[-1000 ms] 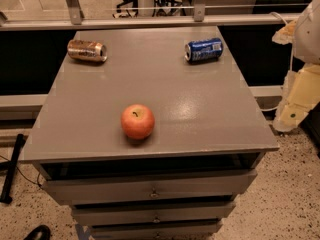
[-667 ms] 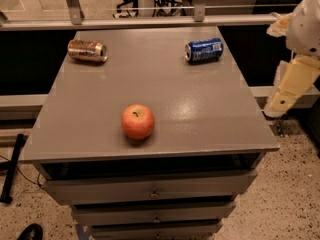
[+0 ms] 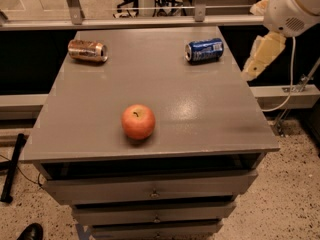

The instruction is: Place pepsi can upright

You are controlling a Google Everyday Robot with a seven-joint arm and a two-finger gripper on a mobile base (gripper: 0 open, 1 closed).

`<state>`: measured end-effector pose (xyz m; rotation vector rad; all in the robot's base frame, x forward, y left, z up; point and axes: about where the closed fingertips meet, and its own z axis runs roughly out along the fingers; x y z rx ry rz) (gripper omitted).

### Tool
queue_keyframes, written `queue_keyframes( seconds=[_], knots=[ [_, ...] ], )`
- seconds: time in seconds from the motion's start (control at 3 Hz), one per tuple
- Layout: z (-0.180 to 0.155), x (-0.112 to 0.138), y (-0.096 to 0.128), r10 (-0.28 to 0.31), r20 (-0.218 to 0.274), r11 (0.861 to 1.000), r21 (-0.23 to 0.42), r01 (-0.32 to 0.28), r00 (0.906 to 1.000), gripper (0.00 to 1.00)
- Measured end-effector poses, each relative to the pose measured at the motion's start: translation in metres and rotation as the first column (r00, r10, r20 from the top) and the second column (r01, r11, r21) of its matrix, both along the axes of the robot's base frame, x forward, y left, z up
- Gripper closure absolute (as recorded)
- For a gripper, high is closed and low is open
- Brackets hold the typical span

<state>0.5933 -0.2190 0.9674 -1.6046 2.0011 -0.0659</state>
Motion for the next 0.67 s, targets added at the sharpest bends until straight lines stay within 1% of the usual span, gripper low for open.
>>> queue_keyframes(
  seconds=[0.33,0.67],
  knots=[
    [0.0004,0.0538,-0.0036,-0.003,0.051,0.998,0.064,0.0,0.9987,0.0],
    [-0.0003,0.0537,-0.0031,-0.002,0.049,0.998,0.063,-0.001,0.9988,0.0]
  ],
)
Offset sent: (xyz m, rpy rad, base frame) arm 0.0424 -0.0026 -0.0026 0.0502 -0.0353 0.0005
